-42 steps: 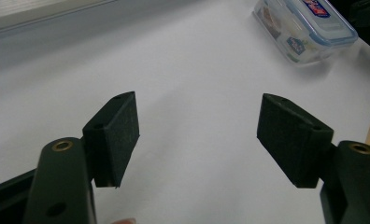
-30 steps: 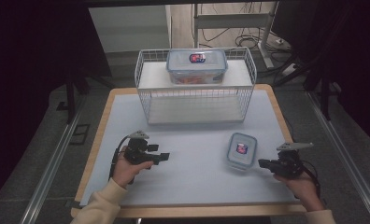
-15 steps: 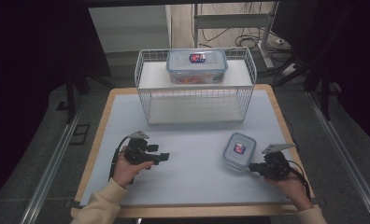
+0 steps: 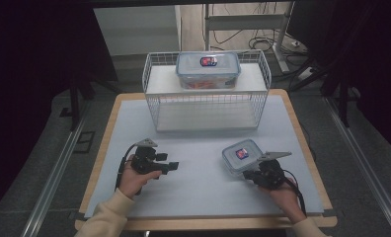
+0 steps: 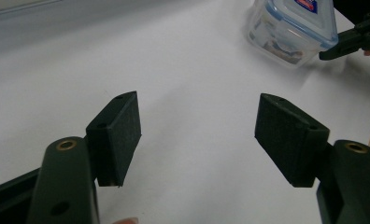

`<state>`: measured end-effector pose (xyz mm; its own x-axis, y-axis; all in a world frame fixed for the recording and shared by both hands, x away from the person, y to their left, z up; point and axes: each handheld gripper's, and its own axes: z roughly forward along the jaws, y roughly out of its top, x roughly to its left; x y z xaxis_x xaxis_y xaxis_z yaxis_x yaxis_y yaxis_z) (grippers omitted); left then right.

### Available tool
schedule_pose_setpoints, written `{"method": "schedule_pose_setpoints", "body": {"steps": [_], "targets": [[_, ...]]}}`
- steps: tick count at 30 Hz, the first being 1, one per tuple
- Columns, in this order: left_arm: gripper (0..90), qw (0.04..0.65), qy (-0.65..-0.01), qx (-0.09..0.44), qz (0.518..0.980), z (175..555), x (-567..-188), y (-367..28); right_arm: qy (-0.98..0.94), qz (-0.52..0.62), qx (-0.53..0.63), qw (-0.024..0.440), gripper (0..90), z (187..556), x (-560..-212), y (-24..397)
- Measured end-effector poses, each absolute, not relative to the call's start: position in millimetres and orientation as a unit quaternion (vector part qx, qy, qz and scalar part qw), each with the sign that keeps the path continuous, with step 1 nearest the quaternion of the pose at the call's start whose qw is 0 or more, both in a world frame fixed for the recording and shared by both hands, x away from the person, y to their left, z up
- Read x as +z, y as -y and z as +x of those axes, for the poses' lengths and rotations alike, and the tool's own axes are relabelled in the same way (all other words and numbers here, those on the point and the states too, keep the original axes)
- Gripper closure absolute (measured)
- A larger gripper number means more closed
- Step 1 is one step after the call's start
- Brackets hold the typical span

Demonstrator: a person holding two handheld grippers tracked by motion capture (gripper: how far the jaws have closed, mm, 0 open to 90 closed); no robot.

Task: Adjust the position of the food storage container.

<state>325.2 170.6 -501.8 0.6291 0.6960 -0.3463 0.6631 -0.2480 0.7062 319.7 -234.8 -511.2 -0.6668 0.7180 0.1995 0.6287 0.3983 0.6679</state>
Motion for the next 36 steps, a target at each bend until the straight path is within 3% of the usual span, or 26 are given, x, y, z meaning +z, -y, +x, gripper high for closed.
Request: {"method": "schedule_pose_setpoints", "body": {"steps": [10, 15, 22, 26, 36], "targets": [[31.2, 0.434, -0.432, 0.018, 0.791, 326.1, -503.8, -170.3, -0.838, 0.393, 0.374, 0.066, 89.3, 319.6, -513.9, 215.6], [31.2, 0.436, -0.432, 0.019, 0.789, 327.1, -503.3, -171.2, -0.820, 0.401, 0.402, 0.069, 89.2, 315.1, -492.5, 238.4], [31.2, 0.435, -0.434, 0.019, 0.789, 327.7, -503.1, -169.9, -0.786, 0.438, 0.419, 0.122, 89.4, 341.0, -467.6, 274.8], [31.1, 0.434, -0.435, 0.020, 0.788, 328.1, -503.4, -170.0, -0.778, 0.465, 0.396, 0.147, 89.4, 364.3, -474.4, 290.0], [29.9, 0.437, -0.447, 0.021, 0.780, 329.9, -503.0, -177.3, -0.799, 0.463, 0.365, 0.119, 89.5, 374.2, -495.3, 282.7]]}}
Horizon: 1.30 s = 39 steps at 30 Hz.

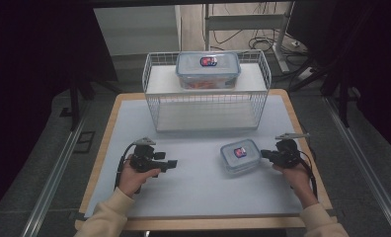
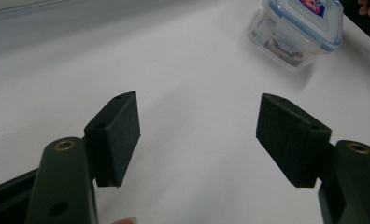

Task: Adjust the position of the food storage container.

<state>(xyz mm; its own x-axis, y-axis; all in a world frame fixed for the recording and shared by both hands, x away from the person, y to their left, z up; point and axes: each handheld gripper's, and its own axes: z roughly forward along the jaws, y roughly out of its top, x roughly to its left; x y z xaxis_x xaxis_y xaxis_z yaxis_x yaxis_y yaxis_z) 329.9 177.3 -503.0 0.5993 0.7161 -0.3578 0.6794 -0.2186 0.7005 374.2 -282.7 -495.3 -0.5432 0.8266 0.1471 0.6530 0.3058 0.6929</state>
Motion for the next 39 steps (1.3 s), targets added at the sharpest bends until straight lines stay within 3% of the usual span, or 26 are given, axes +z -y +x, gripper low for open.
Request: {"method": "schedule_pose_setpoints", "body": {"steps": [24, 39], "targets": [[29.0, 0.441, -0.465, 0.014, 0.767, 331.8, -503.5, -184.1, -0.813, 0.430, 0.386, 0.068, 89.4, 354.4, -499.5, 220.5], [29.0, 0.438, -0.466, 0.015, 0.769, 332.4, -504.8, -184.2, -0.817, 0.416, 0.396, 0.054, 89.4, 352.1, -503.5, 204.2]]}}
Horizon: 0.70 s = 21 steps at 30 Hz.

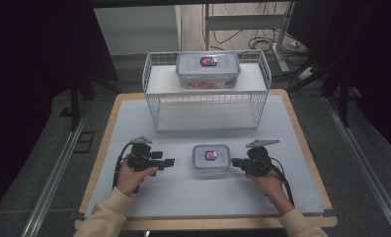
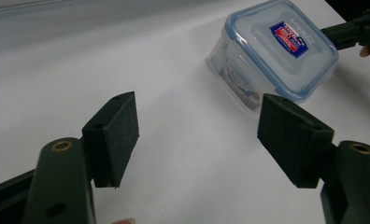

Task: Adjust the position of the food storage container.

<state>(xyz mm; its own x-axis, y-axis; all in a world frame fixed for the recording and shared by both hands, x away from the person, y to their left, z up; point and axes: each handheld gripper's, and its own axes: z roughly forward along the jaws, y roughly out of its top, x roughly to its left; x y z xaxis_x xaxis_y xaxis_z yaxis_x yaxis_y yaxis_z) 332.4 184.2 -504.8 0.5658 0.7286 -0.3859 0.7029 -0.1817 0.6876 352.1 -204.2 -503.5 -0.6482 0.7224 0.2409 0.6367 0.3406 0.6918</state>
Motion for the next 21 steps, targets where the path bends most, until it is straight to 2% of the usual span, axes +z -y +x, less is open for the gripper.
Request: {"method": "schedule_pose_setpoints", "body": {"steps": [18, 21], "targets": [[27.0, 0.442, -0.470, 0.019, 0.764, 329.1, -500.8, -179.2, -0.795, 0.426, 0.430, 0.050, 88.3, 354.7, -489.4, 231.6], [26.4, 0.443, -0.470, 0.018, 0.763, 327.5, -500.1, -177.9, -0.793, 0.425, 0.434, 0.043, 85.7, 355.6, -488.3, 234.0]]}}
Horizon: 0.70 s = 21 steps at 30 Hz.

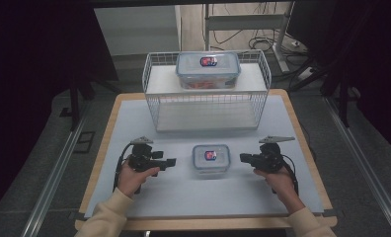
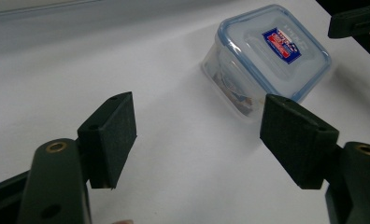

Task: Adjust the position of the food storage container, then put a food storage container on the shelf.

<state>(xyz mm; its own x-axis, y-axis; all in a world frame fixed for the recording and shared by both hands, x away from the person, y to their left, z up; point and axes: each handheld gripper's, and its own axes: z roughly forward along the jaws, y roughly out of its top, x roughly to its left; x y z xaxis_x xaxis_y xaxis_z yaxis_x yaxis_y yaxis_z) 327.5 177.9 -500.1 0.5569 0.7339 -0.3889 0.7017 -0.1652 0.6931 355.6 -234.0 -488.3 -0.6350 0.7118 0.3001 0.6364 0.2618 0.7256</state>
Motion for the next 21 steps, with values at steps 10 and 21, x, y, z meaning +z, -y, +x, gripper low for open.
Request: {"method": "schedule_pose_setpoints", "body": {"steps": [10, 21], "targets": [[19.1, 0.448, -0.478, 0.006, 0.756, 331.8, -498.4, -164.5, -0.798, 0.408, 0.443, 0.018, 47.4, 357.9, -485.2, 226.4], [16.6, 0.449, -0.467, -0.057, 0.760, 355.2, -510.0, -115.1, -0.787, 0.423, 0.446, -0.043, 28.9, 375.6, -494.0, 213.4]]}}
